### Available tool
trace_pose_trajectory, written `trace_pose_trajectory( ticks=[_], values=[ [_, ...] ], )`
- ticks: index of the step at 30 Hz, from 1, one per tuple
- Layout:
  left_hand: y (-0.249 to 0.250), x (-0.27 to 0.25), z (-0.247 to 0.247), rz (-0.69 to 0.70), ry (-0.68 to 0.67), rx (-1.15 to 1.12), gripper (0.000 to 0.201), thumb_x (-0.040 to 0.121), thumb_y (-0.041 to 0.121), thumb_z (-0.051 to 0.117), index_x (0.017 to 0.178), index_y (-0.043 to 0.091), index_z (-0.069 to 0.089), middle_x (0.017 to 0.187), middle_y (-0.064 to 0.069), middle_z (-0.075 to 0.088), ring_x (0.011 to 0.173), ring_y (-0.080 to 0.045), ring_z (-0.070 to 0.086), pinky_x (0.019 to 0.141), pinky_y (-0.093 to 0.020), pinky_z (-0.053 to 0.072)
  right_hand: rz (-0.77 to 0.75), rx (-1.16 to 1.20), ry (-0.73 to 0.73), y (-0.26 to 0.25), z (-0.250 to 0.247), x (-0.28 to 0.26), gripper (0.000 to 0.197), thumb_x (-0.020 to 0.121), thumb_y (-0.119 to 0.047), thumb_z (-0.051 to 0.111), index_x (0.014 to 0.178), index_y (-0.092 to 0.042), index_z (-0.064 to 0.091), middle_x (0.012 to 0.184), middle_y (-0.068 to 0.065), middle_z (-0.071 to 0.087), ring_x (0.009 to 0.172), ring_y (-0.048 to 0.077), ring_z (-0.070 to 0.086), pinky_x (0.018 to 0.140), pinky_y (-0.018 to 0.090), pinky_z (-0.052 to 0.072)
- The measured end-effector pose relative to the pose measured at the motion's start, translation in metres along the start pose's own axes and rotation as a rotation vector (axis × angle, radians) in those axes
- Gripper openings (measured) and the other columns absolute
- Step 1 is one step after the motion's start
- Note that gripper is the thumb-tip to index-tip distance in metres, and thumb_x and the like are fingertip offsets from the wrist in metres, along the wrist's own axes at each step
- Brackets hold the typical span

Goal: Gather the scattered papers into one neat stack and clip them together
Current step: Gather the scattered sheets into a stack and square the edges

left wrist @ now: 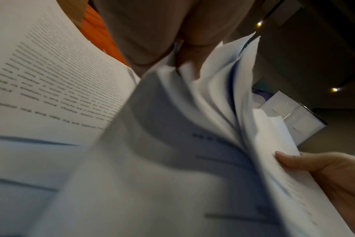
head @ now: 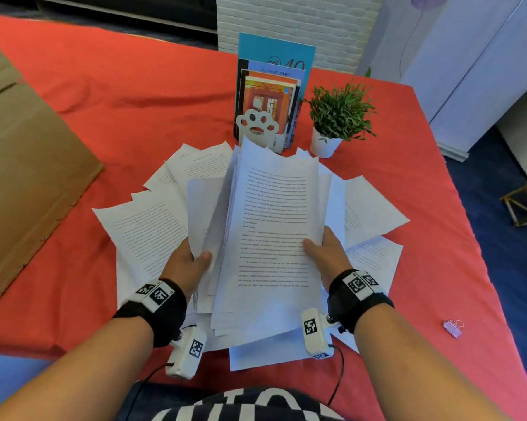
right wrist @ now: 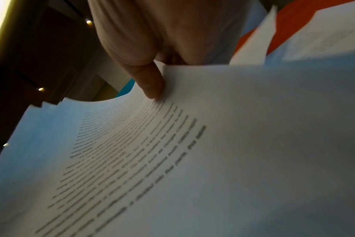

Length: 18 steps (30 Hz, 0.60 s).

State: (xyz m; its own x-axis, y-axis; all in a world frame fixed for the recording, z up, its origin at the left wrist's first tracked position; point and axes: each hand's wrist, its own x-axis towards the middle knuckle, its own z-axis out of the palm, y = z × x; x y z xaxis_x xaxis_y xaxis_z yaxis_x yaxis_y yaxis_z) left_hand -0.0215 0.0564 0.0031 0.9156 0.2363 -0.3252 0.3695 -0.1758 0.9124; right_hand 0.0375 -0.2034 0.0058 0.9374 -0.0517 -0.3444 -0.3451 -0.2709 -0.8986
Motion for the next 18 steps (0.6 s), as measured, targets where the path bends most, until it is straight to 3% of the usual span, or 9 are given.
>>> trace_pose_trajectory(
  ticks=[5,8,11,13,15,18],
  values=[
    [-0.005,0.001,-0.001,0.003,0.006,0.028,0.039,0.093,0.024,0.052,0.132,0.026,0.050,0.122,0.002,0.063,0.110,-0.021,0.059,0.091,-0.035,0.046,-0.024,-0.037,0.016,-0.006,0.007,-0.001,0.044,0.071,-0.034,0.057,0.114,-0.021,0.059,0.116,0.004,0.067,0.108,0.026,0.062,0.098,0.048,0.050],
    [-0.011,0.003,-0.007,-0.026,0.033,0.036,0.040,0.093,0.019,0.050,0.133,0.022,0.048,0.124,-0.002,0.061,0.111,-0.026,0.057,0.094,-0.037,0.044,-0.047,-0.026,0.045,-0.010,0.004,-0.005,0.039,0.074,-0.033,0.057,0.112,-0.025,0.059,0.117,0.004,0.066,0.110,0.026,0.061,0.100,0.048,0.048],
    [-0.020,0.007,-0.016,-0.054,0.092,0.065,0.040,0.093,0.016,0.049,0.133,0.019,0.048,0.126,-0.007,0.060,0.114,-0.030,0.056,0.099,-0.042,0.044,-0.090,-0.040,0.086,-0.025,-0.001,-0.016,0.029,0.086,-0.021,0.056,0.115,-0.021,0.058,0.118,0.006,0.065,0.109,0.026,0.061,0.099,0.047,0.049],
    [-0.024,0.009,-0.022,-0.070,0.135,0.080,0.040,0.093,0.014,0.048,0.132,0.018,0.049,0.128,-0.009,0.060,0.116,-0.032,0.056,0.102,-0.045,0.043,-0.159,-0.062,0.126,-0.038,-0.005,-0.021,0.027,0.091,-0.014,0.053,0.117,-0.018,0.057,0.114,0.005,0.065,0.106,0.024,0.061,0.095,0.040,0.050],
    [-0.027,0.011,-0.026,-0.071,0.181,0.118,0.040,0.093,0.012,0.047,0.133,0.015,0.049,0.128,-0.011,0.059,0.116,-0.032,0.055,0.101,-0.041,0.042,-0.232,-0.141,0.150,-0.053,-0.007,-0.025,0.025,0.091,-0.012,0.051,0.115,-0.013,0.056,0.108,0.004,0.063,0.101,0.023,0.060,0.086,0.032,0.049],
    [-0.028,0.013,-0.030,-0.080,0.218,0.149,0.040,0.093,0.010,0.045,0.133,0.012,0.048,0.131,-0.014,0.057,0.117,-0.033,0.053,0.095,-0.037,0.040,-0.309,-0.329,0.202,-0.065,-0.006,-0.023,0.018,0.091,-0.017,0.048,0.108,-0.012,0.053,0.104,0.011,0.065,0.096,0.029,0.060,0.081,0.038,0.051]
  ],
)
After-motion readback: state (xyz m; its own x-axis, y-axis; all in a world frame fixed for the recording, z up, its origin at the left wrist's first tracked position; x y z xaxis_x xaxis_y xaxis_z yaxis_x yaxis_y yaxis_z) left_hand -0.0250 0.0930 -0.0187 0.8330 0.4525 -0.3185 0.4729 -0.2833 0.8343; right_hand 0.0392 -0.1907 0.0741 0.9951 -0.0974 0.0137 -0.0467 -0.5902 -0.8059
